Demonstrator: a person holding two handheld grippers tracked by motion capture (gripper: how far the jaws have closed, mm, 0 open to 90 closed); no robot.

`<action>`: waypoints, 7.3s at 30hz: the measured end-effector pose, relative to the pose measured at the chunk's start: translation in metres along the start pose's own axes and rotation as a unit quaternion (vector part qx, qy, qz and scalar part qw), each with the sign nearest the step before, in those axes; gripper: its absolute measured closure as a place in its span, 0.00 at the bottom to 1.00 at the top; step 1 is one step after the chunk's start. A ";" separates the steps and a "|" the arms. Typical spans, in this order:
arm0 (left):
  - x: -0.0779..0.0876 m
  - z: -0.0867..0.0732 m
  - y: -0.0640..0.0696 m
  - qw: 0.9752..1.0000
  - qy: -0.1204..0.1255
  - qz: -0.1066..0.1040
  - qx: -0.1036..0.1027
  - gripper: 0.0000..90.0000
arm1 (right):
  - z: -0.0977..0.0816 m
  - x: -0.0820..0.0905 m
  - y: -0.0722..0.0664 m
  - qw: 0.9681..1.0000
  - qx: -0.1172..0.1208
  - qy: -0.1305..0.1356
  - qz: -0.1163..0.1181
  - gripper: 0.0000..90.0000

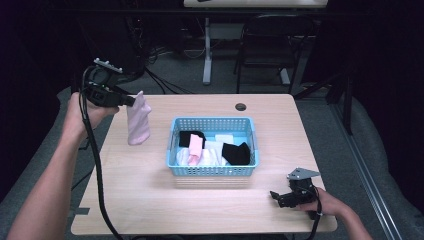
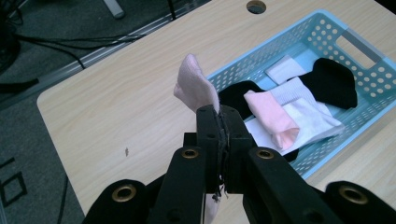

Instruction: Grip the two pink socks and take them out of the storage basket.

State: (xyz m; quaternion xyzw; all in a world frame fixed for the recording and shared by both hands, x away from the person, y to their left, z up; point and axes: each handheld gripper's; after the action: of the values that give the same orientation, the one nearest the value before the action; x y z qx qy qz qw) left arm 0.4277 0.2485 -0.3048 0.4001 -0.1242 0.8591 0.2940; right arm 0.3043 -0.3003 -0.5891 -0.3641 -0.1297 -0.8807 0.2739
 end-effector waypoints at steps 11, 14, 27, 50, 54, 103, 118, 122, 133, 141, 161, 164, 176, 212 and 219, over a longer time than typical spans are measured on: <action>-0.010 -0.023 -0.020 1.000 -0.012 0.010 0.027 0.98 | 0.000 0.000 0.000 1.000 0.001 0.000 -0.001 0.00; -0.017 -0.032 -0.025 0.999 -0.018 0.013 0.036 0.98 | 0.000 0.000 0.000 1.000 0.001 0.000 -0.001 0.00; -0.063 -0.068 -0.043 0.995 -0.069 0.020 0.063 0.98 | 0.000 0.000 0.000 1.000 -0.001 0.001 0.000 0.00; -0.136 -0.137 -0.058 0.983 -0.119 -0.012 0.140 0.93 | 0.000 0.000 0.000 1.000 0.000 0.001 0.000 0.00; -0.129 -0.137 -0.056 0.983 -0.111 -0.001 0.147 0.60 | 0.000 0.000 0.000 1.000 0.000 0.001 0.000 0.00; -0.195 -0.030 0.084 0.993 -0.089 -0.079 0.010 0.02 | 0.000 0.000 0.000 1.000 -0.001 0.001 0.000 0.00; -0.237 -0.041 0.104 0.988 -0.128 -0.086 0.011 0.17 | 0.000 0.000 0.000 1.000 0.000 0.001 0.000 0.00; -0.242 -0.044 0.104 0.986 -0.140 -0.088 0.019 0.22 | 0.000 0.000 0.000 1.000 0.000 0.001 0.000 0.00; -0.247 -0.049 0.103 0.982 -0.164 -0.086 0.025 0.49 | 0.000 0.000 0.000 1.000 0.000 0.001 0.000 0.00; -0.247 -0.050 0.100 0.981 -0.175 -0.084 0.024 0.72 | 0.000 0.000 0.000 1.000 0.000 0.001 0.000 0.00; -0.222 -0.039 0.099 0.987 -0.132 -0.090 -0.003 0.93 | 0.000 0.000 0.000 1.000 0.000 0.001 0.000 0.00; -0.214 -0.036 0.096 0.988 -0.121 -0.093 -0.002 0.93 | 0.000 0.000 0.000 1.000 0.000 0.001 0.000 0.00; -0.184 -0.025 0.093 0.992 -0.087 -0.095 -0.010 0.93 | 0.000 0.000 0.000 1.000 0.000 0.001 0.000 0.00; -0.075 -0.027 0.047 0.999 -0.005 -0.050 0.002 0.93 | 0.000 0.000 0.000 1.000 -0.001 0.001 0.000 0.00; -0.062 -0.046 0.029 0.999 -0.009 -0.032 0.018 0.93 | 0.000 0.000 0.000 1.000 0.000 0.001 0.000 0.00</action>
State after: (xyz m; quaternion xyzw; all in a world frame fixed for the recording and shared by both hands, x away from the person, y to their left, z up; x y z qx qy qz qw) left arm 0.4131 0.2205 -0.3815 0.4171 -0.0984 0.8477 0.3126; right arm 0.3043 -0.3002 -0.5891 -0.3632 -0.1289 -0.8811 0.2740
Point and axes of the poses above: each handheld gripper's, and its own axes: x roughly backward along the jaws, z roughly out of its top, y roughly to its right, and after that the axes turned 2 degrees about -z, right-handed
